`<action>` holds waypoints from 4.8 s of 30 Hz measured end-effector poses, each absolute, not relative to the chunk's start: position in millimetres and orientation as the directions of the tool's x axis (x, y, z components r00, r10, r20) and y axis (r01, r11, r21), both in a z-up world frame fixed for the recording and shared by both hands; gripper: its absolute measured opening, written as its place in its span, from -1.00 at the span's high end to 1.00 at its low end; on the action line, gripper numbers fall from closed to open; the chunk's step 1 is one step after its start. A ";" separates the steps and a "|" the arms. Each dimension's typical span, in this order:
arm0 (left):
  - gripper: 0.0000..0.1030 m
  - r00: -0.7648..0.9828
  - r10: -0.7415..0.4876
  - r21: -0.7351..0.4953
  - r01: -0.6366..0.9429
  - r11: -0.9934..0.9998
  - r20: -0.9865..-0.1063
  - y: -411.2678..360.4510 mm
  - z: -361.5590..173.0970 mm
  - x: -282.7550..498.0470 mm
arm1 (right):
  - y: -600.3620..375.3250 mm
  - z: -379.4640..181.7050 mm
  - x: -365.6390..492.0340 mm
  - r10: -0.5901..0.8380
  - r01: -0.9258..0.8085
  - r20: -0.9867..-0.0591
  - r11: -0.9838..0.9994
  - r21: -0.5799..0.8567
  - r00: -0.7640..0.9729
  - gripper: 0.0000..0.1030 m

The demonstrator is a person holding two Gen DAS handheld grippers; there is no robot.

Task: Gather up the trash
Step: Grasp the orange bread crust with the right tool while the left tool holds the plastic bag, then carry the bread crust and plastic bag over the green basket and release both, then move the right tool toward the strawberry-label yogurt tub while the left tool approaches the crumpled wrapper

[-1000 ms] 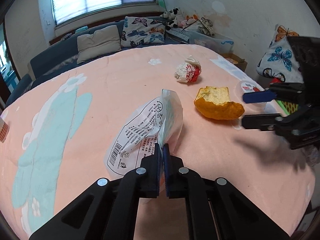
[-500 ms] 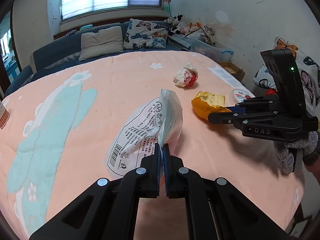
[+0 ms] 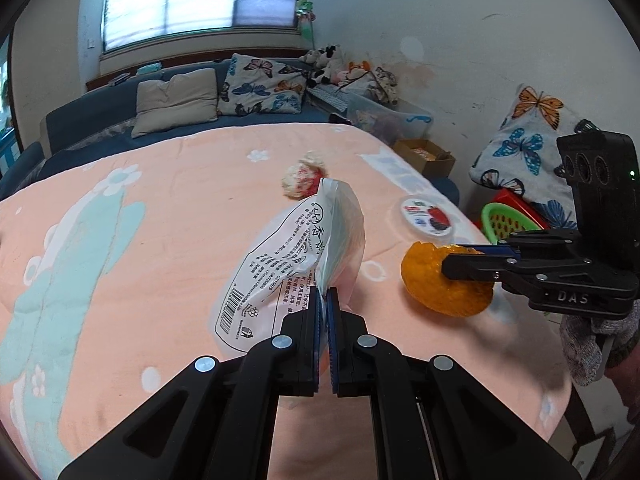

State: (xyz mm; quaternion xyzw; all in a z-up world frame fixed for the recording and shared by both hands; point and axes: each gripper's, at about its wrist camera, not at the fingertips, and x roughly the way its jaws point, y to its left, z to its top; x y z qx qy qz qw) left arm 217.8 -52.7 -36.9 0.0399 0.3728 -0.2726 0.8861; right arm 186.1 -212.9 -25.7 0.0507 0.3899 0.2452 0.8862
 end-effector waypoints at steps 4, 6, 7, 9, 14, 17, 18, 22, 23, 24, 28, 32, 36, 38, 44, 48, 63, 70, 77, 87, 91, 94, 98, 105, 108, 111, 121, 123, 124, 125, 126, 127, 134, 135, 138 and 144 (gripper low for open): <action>0.93 0.558 -0.480 -0.133 0.549 0.825 -0.677 -73.8 -33.6 209.7 | -228.1 -16.2 160.7 0.467 -0.377 -0.647 0.881 0.286 0.602 0.74; 0.93 0.551 -0.492 -0.131 0.567 0.813 -0.674 -85.2 -31.5 204.9 | -237.5 -11.0 148.7 0.457 -0.364 -0.640 0.887 0.283 0.618 0.74; 0.93 0.547 -0.500 -0.130 0.577 0.806 -0.672 -92.0 -29.8 202.8 | -241.4 -9.4 145.2 0.453 -0.358 -0.637 0.890 0.282 0.624 0.74; 0.93 0.538 -0.514 -0.130 0.596 0.792 -0.668 -105.0 -26.7 198.9 | -254.1 -3.6 134.7 0.443 -0.343 -0.626 0.896 0.283 0.642 0.74; 0.93 0.511 -0.548 -0.139 0.635 0.760 -0.662 -133.5 -20.7 188.1 | -287.4 5.4 116.0 0.395 -0.288 -0.612 0.919 0.271 0.685 0.74; 0.93 0.492 -0.567 -0.138 0.663 0.736 -0.660 -154.6 -18.4 182.0 | -313.7 6.5 107.7 0.348 -0.234 -0.615 0.937 0.261 0.708 0.74; 0.93 0.487 -0.572 -0.139 0.669 0.730 -0.660 -160.0 -17.6 180.8 | -323.9 6.1 105.1 0.332 -0.214 -0.617 0.942 0.260 0.714 0.74; 0.93 0.459 -0.593 -0.135 0.705 0.697 -0.662 -188.9 -15.3 175.5 | -368.1 2.1 96.0 0.250 -0.116 -0.633 0.962 0.246 0.733 0.74; 0.93 0.455 -0.596 -0.134 0.711 0.691 -0.662 -194.3 -15.4 173.1 | -378.0 0.4 94.4 0.232 -0.094 -0.637 0.965 0.243 0.735 0.74; 0.93 0.447 -0.601 -0.132 0.720 0.681 -0.663 -202.5 -14.8 171.5 | -391.3 -1.5 92.4 0.209 -0.065 -0.644 0.968 0.240 0.735 0.74; 0.93 0.423 -0.613 -0.126 0.747 0.653 -0.667 -227.0 -13.6 167.9 | -426.3 -6.6 85.5 0.150 0.009 -0.649 0.972 0.235 0.746 0.73; 0.93 0.404 -0.621 -0.121 0.767 0.630 -0.672 -250.7 -13.0 164.7 | -454.8 -10.8 79.3 0.103 0.075 -0.653 0.968 0.239 0.750 0.73; 0.92 0.387 -0.628 -0.114 0.787 0.606 -0.675 -272.0 -11.9 161.7 | -472.1 -14.4 71.2 0.086 0.112 -0.651 0.960 0.257 0.755 0.68; 0.93 0.377 -0.629 -0.109 0.796 0.596 -0.680 -284.0 -11.4 161.1 | -477.9 -14.2 67.6 0.079 0.122 -0.647 0.958 0.261 0.758 0.68; 0.92 0.337 -0.638 -0.112 0.823 0.556 -0.692 -319.0 -13.6 158.0 | -489.6 -13.1 54.4 0.064 0.144 -0.641 0.953 0.267 0.765 0.67; 0.92 0.310 -0.631 -0.115 0.834 0.540 -0.711 -343.5 -23.7 156.6 | -496.4 -13.8 42.2 0.058 0.158 -0.638 0.948 0.275 0.768 0.63; 0.38 0.268 -0.606 -0.130 0.837 0.531 -0.749 -384.1 -54.1 151.0 | -513.8 -24.0 12.0 0.018 0.219 -0.632 0.930 0.295 0.775 -0.10; 0.05 0.266 -0.628 -0.161 0.828 0.538 -0.732 -371.7 -52.4 151.4 | -506.2 -19.2 11.3 0.012 0.213 -0.623 0.935 0.285 0.782 -0.44; 0.00 0.302 -0.630 -0.155 0.811 0.564 -0.715 -348.4 -45.0 151.5 | -485.7 -10.5 17.9 -0.004 0.184 -0.619 0.957 0.227 0.785 -0.54; -0.02 0.409 -0.586 -0.166 0.704 0.690 -0.699 -270.6 -35.5 179.9 | -445.7 -10.6 49.0 0.054 0.091 -0.636 0.977 0.193 0.770 -0.71; -0.05 0.461 -0.546 -0.154 0.650 0.745 -0.700 -234.8 -33.7 195.5 | -424.3 -11.6 67.8 0.080 0.048 -0.641 0.983 0.179 0.763 -0.78; -0.09 0.495 -0.515 -0.143 0.609 0.780 -0.700 -208.9 -33.2 208.0 | -406.7 -12.3 82.9 0.099 0.013 -0.647 0.986 0.166 0.756 -0.81; -0.12 0.522 -0.481 -0.141 0.561 0.816 -0.704 -182.2 -34.3 224.1 | -384.2 -14.7 104.1 0.122 -0.030 -0.655 0.988 0.150 0.746 -0.81; -0.20 0.558 -0.426 -0.136 0.486 0.864 -0.713 -142.3 -39.4 251.1 | -347.9 -24.8 144.6 0.163 -0.097 -0.676 0.986 0.134 0.719 -0.83; -0.21 0.566 -0.408 -0.131 0.466 0.875 -0.716 -133.0 -40.7 260.8 | -338.0 -30.0 160.4 0.172 -0.118 -0.683 0.985 0.125 0.710 -0.85; -0.22 0.572 -0.390 -0.128 0.444 0.887 -0.722 -122.8 -43.3 273.2 | -325.6 -38.2 180.4 0.187 -0.141 -0.698 0.982 0.123 0.691 -0.88; -0.27 0.580 -0.355 -0.117 0.407 0.906 -0.734 -106.0 -49.9 304.8 | -297.2 -66.2 235.9 0.196 -0.181 -0.746 0.978 0.102 0.636 -0.91; -0.29 0.582 -0.352 -0.116 0.403 0.908 -0.733 -104.1 -49.5 310.4 | -294.1 -72.3 245.6 0.192 -0.181 -0.755 0.978 0.099 0.626 -0.91; -0.29 0.583 -0.352 -0.115 0.403 0.908 -0.732 -103.9 -49.6 312.6 | -293.2 -74.9 249.2 0.194 -0.182 -0.759 0.978 0.101 0.621 -0.91; -0.30 0.583 -0.352 -0.116 0.403 0.908 -0.732 -103.7 -49.8 315.4 | -292.8 -77.9 253.0 0.196 -0.181 -0.765 0.978 0.104 0.614 -0.91; -0.30 0.582 -0.352 -0.116 0.403 0.908 -0.733 -103.7 -50.2 318.2 | -292.4 -80.9 256.2 0.194 -0.179 -0.770 0.978 0.105 0.608 -0.91; -0.30 0.581 -0.351 -0.115 0.403 0.908 -0.734 -103.8 -51.0 320.7 | -292.0 -83.2 258.4 0.193 -0.178 -0.773 0.978 0.105 0.604 -0.91; -0.34 0.571 -0.344 -0.109 0.405 0.908 -0.745 -112.6 -58.6 340.3 | -288.0 -96.5 270.6 0.184 -0.182 -0.796 0.979 0.094 0.577 -0.91; -0.35 0.570 -0.345 -0.108 0.407 0.907 -0.746 -114.2 -59.3 343.4 | -288.5 -97.5 272.2 0.182 -0.179 -0.797 0.979 0.094 0.577 -0.91; -0.39 0.565 -0.343 -0.101 0.415 0.904 -0.750 -121.3 -62.4 352.3 | -288.1 -98.0 277.5 0.174 -0.179 -0.798 0.980 0.085 0.578 -0.91; -0.42 0.558 -0.337 -0.100 0.412 0.906 -0.758 -135.9 -68.8 375.8 | -281.8 -101.2 279.4 0.137 -0.187 -0.802 0.982 0.031 0.582 -0.90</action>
